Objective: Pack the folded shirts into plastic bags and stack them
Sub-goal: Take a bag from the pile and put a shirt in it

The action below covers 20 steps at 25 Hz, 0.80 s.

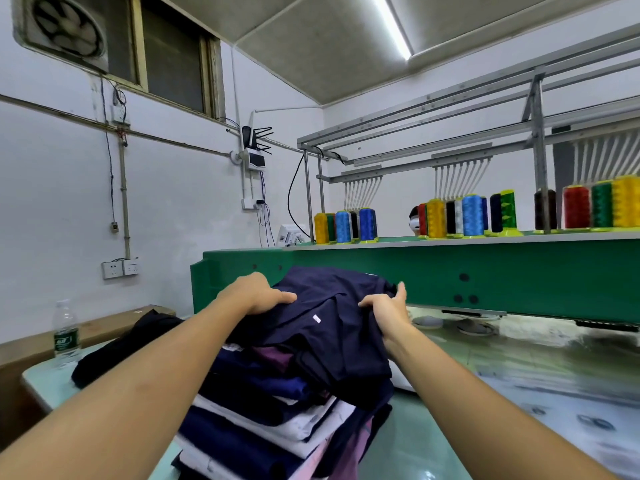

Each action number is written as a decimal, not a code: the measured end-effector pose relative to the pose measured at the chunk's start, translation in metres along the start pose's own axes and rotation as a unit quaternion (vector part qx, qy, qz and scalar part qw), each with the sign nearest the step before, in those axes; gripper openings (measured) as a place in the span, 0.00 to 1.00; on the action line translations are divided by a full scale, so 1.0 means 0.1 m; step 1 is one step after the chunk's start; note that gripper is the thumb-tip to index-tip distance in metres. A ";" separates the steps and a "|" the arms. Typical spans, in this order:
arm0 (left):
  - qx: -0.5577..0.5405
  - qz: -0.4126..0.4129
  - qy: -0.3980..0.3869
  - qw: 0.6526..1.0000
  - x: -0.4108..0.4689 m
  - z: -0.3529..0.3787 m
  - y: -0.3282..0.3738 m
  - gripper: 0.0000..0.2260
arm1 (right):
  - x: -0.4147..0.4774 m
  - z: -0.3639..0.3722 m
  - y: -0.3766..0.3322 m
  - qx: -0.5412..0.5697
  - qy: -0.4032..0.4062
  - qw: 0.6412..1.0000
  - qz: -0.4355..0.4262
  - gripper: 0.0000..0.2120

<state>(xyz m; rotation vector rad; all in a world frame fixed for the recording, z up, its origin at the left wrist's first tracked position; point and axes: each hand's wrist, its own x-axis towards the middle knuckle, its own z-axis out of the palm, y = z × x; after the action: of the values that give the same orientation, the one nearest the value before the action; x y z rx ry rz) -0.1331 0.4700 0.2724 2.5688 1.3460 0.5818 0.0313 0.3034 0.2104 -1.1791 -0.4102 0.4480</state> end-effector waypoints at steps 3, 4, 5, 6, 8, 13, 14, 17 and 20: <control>-0.095 0.004 -0.016 0.995 0.01 -0.08 0.11 0.26 | 0.05 0.00 -0.01 -0.007 -0.056 0.998 -0.021 0.39; -0.114 0.019 -0.017 0.993 -0.03 -0.12 0.17 0.22 | 0.05 -0.01 -0.02 -0.027 -0.071 0.997 -0.021 0.34; -0.128 0.045 -0.009 0.991 -0.06 -0.17 0.24 0.19 | 0.05 -0.01 -0.02 -0.046 -0.086 0.995 -0.020 0.30; -0.138 0.079 0.000 0.987 -0.08 -0.21 0.34 0.21 | 0.06 -0.01 -0.03 -0.053 -0.099 0.994 -0.015 0.27; -0.162 0.161 -0.030 0.973 -0.20 -0.27 0.61 0.27 | 0.08 0.02 -0.05 -0.033 -0.123 0.992 0.004 0.16; -0.249 0.238 -0.195 0.918 -0.39 -0.18 1.09 0.12 | 0.09 0.04 -0.11 0.059 -0.144 0.986 0.058 0.24; -0.207 0.242 -0.132 0.939 -0.37 -0.16 1.08 0.09 | 0.06 0.03 -0.10 0.063 -0.144 0.986 0.063 0.22; -0.100 0.178 -0.017 0.979 -0.33 -0.01 0.98 0.12 | 0.01 -0.03 -0.10 0.044 -0.112 0.992 0.038 0.13; -0.260 0.121 -0.126 0.950 -0.38 0.19 1.00 0.22 | -0.07 -0.13 -0.20 0.050 -0.110 0.992 0.022 0.20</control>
<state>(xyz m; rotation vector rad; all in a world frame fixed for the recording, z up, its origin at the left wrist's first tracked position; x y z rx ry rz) -0.0696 0.3824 0.2792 2.2772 0.6843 0.5343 0.0344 0.2829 0.2245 -1.0470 -0.5468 0.6321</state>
